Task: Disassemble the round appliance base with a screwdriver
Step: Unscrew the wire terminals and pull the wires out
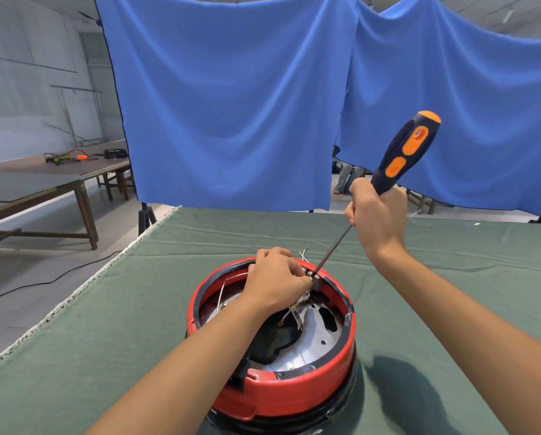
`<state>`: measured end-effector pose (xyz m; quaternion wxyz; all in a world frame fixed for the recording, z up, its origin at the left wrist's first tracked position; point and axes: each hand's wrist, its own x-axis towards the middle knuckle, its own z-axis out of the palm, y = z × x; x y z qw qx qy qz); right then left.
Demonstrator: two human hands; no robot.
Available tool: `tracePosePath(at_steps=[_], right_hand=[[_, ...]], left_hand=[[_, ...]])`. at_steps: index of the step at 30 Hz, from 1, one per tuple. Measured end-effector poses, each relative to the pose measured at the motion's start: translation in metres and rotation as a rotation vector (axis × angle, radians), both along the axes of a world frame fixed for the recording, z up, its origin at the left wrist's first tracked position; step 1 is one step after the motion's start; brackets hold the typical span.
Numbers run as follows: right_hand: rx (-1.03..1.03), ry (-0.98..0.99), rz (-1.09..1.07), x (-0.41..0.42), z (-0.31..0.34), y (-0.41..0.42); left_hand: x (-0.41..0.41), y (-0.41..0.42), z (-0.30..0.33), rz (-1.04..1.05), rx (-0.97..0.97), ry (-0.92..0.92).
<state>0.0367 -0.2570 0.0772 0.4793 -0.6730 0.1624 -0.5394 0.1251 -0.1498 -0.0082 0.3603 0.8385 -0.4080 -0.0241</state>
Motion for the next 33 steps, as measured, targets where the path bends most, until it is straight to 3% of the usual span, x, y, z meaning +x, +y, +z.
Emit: tracePosePath(at_steps=[5, 14, 20, 26, 33], right_hand=[[0.162, 0.108, -0.05, 0.018, 0.007, -0.022], [0.615, 0.066, -0.113, 0.027, -0.014, -0.066], [0.734, 0.062, -0.086, 0.024, -0.027, -0.072], [0.67, -0.056, -0.03, 0.013, -0.021, -0.066], [0.274, -0.07, -0.018, 0.01, -0.007, -0.033]], left_hand=[[0.0, 0.0, -0.001, 0.0, 0.001, -0.001], [0.001, -0.002, -0.003, 0.005, 0.015, -0.007], [0.002, -0.001, -0.002, 0.0, 0.014, -0.006], [0.001, 0.0, -0.002, -0.001, 0.001, -0.002], [0.001, 0.0, -0.001, -0.005, 0.002, -0.012]])
